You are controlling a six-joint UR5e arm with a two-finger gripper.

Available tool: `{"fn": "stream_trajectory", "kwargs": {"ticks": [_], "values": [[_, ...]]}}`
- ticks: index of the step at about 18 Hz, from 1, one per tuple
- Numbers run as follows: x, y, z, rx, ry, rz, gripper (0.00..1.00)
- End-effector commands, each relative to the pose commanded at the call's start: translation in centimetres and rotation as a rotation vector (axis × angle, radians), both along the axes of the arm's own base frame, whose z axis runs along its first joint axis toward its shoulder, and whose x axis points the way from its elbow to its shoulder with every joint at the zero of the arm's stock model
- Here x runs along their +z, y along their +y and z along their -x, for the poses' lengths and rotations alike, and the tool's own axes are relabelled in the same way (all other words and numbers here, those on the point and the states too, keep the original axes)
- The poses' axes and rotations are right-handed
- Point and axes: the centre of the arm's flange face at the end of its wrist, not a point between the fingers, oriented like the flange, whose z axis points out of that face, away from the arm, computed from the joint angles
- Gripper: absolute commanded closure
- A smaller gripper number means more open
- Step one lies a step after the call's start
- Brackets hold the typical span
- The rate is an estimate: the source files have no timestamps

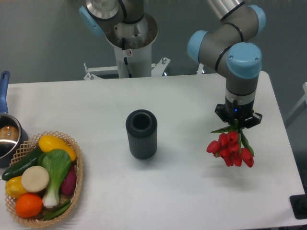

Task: Insert the flowers into the vase
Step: 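Lift the red tulip bunch held in the gripper upward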

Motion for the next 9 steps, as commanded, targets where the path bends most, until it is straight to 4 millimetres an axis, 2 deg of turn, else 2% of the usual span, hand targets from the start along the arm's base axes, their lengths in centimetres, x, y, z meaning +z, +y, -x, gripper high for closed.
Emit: {"fn": "stream_trajectory", "kwargs": {"ticks": [4, 6, 8, 9], "values": [[0.3, 0.0, 0.1, -0.003, 0.003, -0.008, 1.00], [2.1, 0.0, -0.4, 0.007, 0.021, -0.041, 1.00], [2.5, 0.5, -0.9, 0.015, 0.013, -0.080, 1.00], [3.7, 1.0, -1.4, 0.014, 0.004, -0.154, 1.00]]}}
